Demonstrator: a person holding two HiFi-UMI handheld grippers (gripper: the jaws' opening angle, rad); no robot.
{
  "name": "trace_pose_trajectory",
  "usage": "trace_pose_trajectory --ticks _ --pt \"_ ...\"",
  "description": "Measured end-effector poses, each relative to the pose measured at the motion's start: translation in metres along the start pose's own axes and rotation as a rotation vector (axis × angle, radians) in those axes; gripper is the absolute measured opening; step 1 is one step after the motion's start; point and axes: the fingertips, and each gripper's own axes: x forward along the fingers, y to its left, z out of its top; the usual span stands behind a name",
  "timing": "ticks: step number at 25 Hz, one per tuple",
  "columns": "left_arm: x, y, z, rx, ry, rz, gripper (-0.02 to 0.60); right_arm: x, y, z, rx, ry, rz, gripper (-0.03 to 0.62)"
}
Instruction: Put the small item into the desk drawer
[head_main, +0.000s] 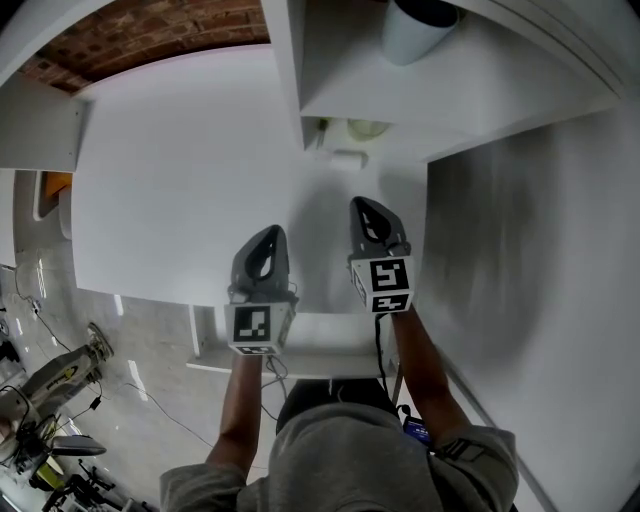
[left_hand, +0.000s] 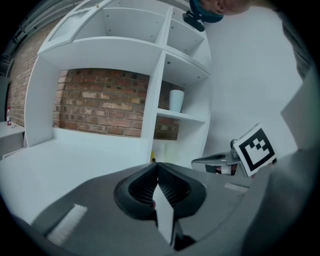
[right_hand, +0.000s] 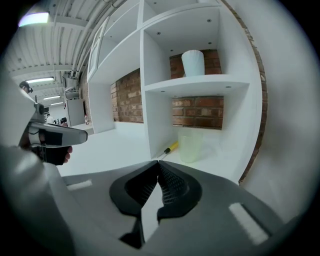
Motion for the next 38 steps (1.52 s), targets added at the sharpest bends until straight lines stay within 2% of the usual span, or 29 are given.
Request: trace_pose_trajectory --ticks 10,13,16,20,23,30,38 --pt "0.024 0.01 -0.027 -0.005 0.027 0.001 0.012 0.035 -0.011 -0.022 0.017 0.028 0.003 0.013" --pt "0.026 0.01 -0.03 -0.003 0.032 -0.003 0.012 0.044 -0.012 -0.025 0.049 0.048 0.007 0.091" --pt "0.028 0.01 -0.031 -0.002 0.033 -0.007 0.012 0.059 -0.01 -0.027 0.073 0.068 0.01 0.255" --pt "0.029 0.009 -0.033 -0.004 0.035 -0.009 0.012 0.077 -0.01 -0.03 0.09 0.088 -0.031 0.342" --pt "0.028 0.009 -0.035 -0.003 0.041 -0.009 0.012 0.085 -0.015 -0.033 0.11 0.099 -0.065 0.382" --pt "0.025 0.012 -0.044 -0.01 0.06 -0.004 0.012 0.1 -0.022 -0.042 0.128 0.128 -0.102 0.433" --pt "0.028 0.01 -0.044 -0.009 0.056 -0.01 0.012 0.111 -0.026 -0.043 0.132 0.142 -0.123 0.442"
